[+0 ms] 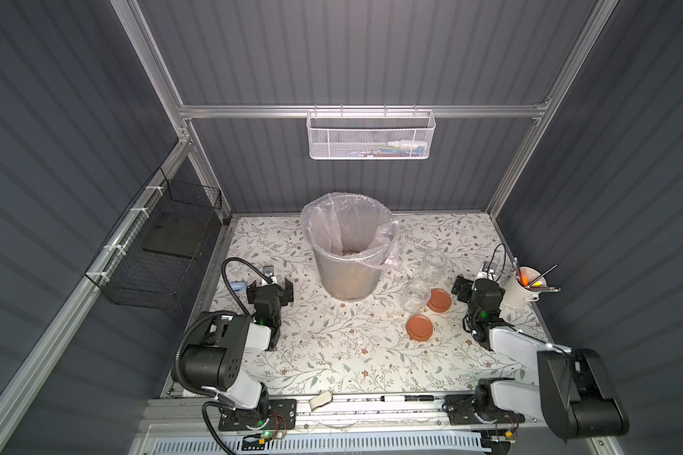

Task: Empty expired oatmeal from jars
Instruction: Reset both arms

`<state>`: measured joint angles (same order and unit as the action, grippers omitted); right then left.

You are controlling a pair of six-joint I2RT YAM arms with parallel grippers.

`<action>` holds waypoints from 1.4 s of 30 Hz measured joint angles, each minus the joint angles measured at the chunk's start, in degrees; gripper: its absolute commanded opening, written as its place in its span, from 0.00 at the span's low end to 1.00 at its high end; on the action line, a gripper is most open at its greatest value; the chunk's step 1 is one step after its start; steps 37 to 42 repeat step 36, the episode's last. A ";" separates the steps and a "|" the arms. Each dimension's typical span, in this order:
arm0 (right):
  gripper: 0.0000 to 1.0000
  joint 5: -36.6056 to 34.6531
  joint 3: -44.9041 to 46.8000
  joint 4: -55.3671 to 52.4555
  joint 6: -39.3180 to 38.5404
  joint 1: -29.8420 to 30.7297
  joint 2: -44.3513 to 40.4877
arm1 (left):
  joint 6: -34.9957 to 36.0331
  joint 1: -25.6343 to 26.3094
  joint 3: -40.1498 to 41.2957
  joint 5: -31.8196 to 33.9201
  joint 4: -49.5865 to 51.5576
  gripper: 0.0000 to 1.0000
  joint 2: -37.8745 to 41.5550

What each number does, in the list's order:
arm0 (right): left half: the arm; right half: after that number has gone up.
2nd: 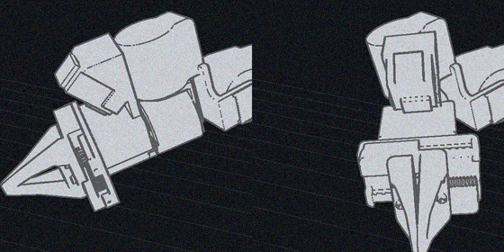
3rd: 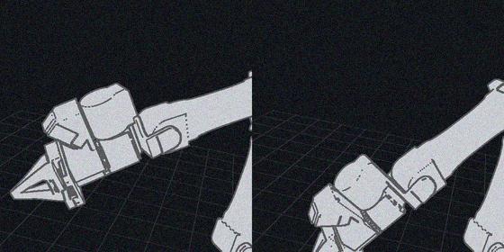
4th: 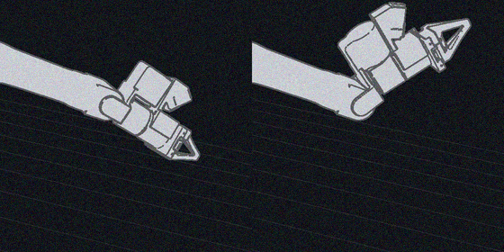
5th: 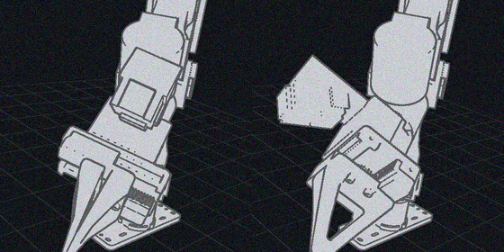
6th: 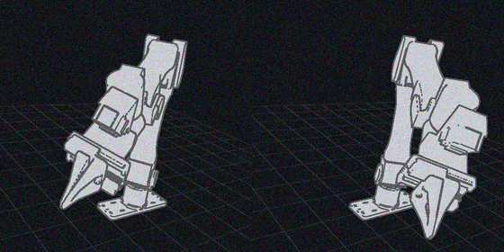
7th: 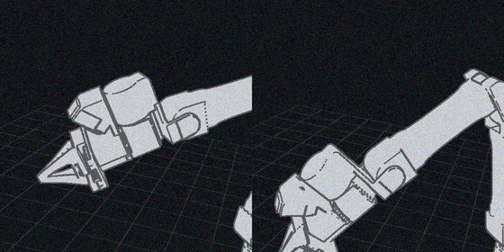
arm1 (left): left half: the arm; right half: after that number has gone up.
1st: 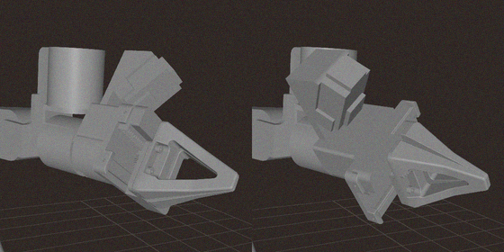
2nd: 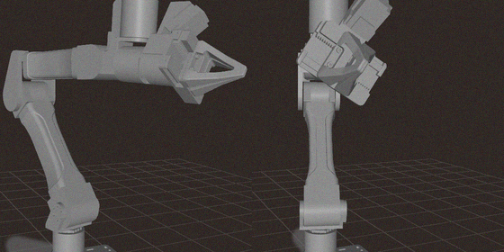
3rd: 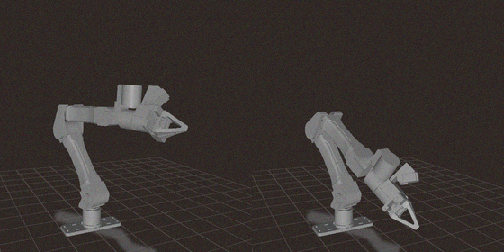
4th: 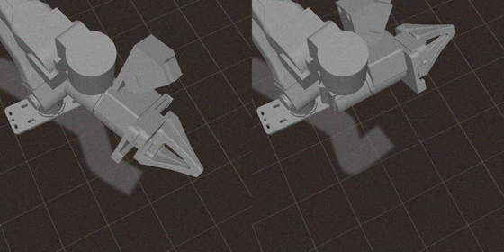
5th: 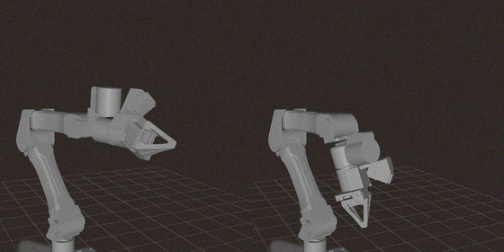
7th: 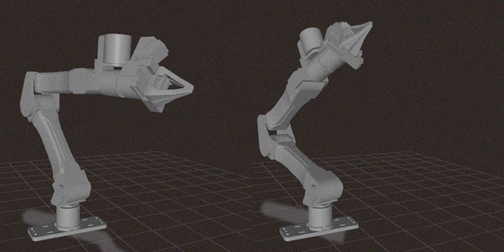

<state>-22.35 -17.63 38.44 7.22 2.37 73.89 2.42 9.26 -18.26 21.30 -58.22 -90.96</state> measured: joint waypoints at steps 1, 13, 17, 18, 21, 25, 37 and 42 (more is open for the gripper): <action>0.99 0.37 0.11 2.29 -0.42 -0.39 1.57 | 0.02 -0.02 -0.42 -0.46 -1.36 1.00 -1.38; 0.99 7.72 0.22 17.27 -2.99 -2.47 9.88 | 0.39 -0.63 -5.20 -2.12 -1.49 1.00 -7.43; 0.99 8.31 0.24 18.73 -2.97 -2.91 9.97 | -0.09 -2.03 -7.58 -2.58 1.27 1.00 -7.43; 0.99 8.50 0.24 18.88 -2.95 -2.99 9.97 | -0.24 -2.27 -7.69 -2.73 1.86 1.00 -7.43; 0.99 8.87 0.24 19.30 -2.97 -2.99 9.97 | -0.50 -2.62 -7.67 -2.95 3.48 1.00 -7.43; 0.99 8.96 0.24 19.71 -2.97 -2.99 9.97 | -0.68 -2.60 -7.67 -2.97 4.24 1.00 -7.43; 0.99 9.29 0.24 20.17 -2.93 -3.23 9.97 | -0.70 -2.60 -7.67 -2.97 4.33 1.00 -7.43; 0.99 9.29 0.24 20.17 -2.93 -3.23 9.97 | -0.70 -2.60 -7.67 -2.97 4.33 1.00 -7.43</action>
